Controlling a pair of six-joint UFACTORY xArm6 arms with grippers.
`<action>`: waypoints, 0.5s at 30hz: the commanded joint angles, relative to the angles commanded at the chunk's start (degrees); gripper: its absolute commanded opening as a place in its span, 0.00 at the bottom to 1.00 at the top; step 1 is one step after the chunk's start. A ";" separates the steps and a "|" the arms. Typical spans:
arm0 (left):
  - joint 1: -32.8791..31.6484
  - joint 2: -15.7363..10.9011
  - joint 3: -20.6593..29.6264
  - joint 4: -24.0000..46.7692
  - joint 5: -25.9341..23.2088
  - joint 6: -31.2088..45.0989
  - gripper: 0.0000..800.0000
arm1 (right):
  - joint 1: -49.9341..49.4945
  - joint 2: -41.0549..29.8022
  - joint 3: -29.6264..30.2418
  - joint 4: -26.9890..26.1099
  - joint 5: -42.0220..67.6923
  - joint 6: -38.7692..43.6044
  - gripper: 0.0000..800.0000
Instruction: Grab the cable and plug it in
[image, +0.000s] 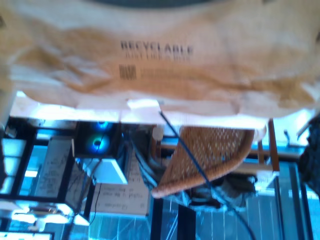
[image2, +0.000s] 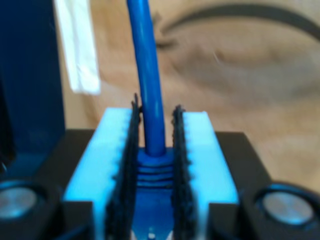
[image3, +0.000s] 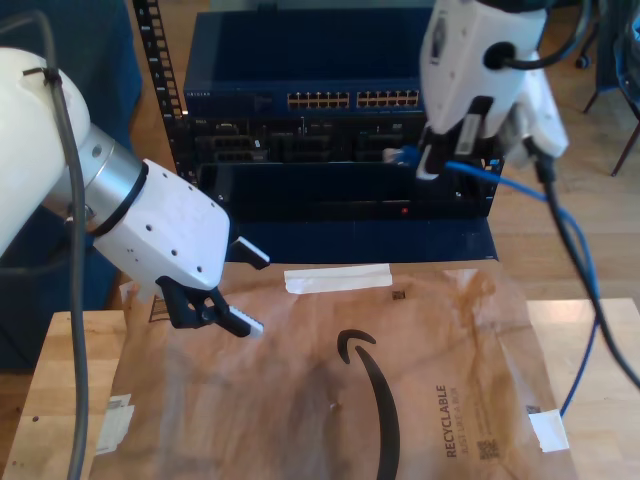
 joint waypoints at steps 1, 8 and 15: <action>0.00 0.00 -0.09 -0.26 0.00 0.09 1.00 | 0.09 -0.35 0.44 0.70 0.00 0.35 0.00; 0.18 -0.09 -2.55 -5.36 1.32 1.14 1.00 | 0.09 -3.60 4.66 4.48 -2.99 1.85 0.00; 0.00 4.66 -11.08 -9.23 4.13 1.05 1.00 | -0.09 -6.59 7.56 4.75 -6.24 3.16 0.00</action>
